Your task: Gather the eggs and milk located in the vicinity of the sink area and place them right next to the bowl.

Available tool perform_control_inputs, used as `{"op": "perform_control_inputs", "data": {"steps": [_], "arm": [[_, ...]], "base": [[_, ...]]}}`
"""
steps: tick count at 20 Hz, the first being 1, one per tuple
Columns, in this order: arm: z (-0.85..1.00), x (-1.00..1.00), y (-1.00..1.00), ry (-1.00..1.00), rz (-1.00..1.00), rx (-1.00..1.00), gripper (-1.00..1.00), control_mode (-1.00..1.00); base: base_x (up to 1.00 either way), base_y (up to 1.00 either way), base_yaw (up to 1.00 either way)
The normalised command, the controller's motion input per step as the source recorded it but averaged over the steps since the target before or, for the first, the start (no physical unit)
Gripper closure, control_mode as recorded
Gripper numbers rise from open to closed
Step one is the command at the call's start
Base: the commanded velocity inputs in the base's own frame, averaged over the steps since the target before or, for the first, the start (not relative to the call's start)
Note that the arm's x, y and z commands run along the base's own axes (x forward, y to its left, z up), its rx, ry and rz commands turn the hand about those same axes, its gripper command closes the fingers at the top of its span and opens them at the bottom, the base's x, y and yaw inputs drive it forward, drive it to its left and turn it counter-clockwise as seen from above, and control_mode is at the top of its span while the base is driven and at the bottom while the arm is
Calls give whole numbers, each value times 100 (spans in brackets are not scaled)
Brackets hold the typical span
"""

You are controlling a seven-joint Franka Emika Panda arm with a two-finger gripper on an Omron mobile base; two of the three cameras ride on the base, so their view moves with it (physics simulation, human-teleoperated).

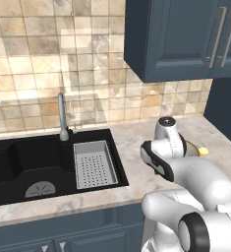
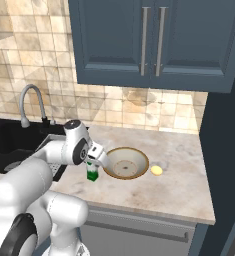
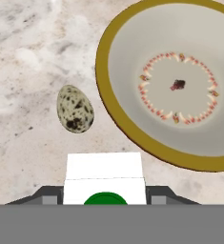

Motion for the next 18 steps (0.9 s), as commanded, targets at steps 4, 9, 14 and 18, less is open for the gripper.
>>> {"op": "perform_control_inputs", "data": {"steps": [4, 9, 14, 18], "arm": [[-2, 0, -1, 0, 0, 0, 100, -100], [0, 0, 0, 0, 0, 0, 100, -100], [-5, 10, -3, -1, 0, 0, 100, -100], [-9, 11, -5, -1, 0, 0, 100, -100]], "base": [[0, 0, 0], [0, 0, 0], [0, 0, 0], [0, 0, 0]]}}
